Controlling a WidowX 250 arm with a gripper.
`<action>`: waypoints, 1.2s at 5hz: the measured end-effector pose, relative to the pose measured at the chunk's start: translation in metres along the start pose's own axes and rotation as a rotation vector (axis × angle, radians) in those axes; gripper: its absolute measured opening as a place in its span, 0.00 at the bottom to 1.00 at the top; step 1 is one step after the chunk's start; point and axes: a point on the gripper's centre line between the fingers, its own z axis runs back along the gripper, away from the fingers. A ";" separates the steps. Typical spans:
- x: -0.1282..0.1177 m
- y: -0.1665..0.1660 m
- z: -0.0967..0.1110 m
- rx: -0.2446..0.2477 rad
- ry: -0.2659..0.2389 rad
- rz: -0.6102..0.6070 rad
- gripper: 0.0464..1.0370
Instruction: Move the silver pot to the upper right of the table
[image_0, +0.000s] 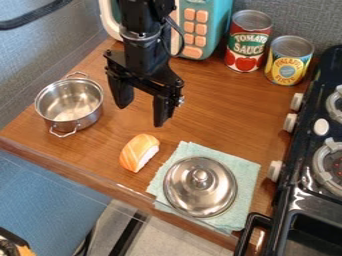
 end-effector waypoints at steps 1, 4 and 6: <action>-0.002 0.000 -0.007 -0.005 0.027 0.001 0.96; 0.020 0.089 -0.041 -0.006 0.050 0.263 0.96; 0.016 0.127 -0.067 -0.009 0.030 0.377 0.96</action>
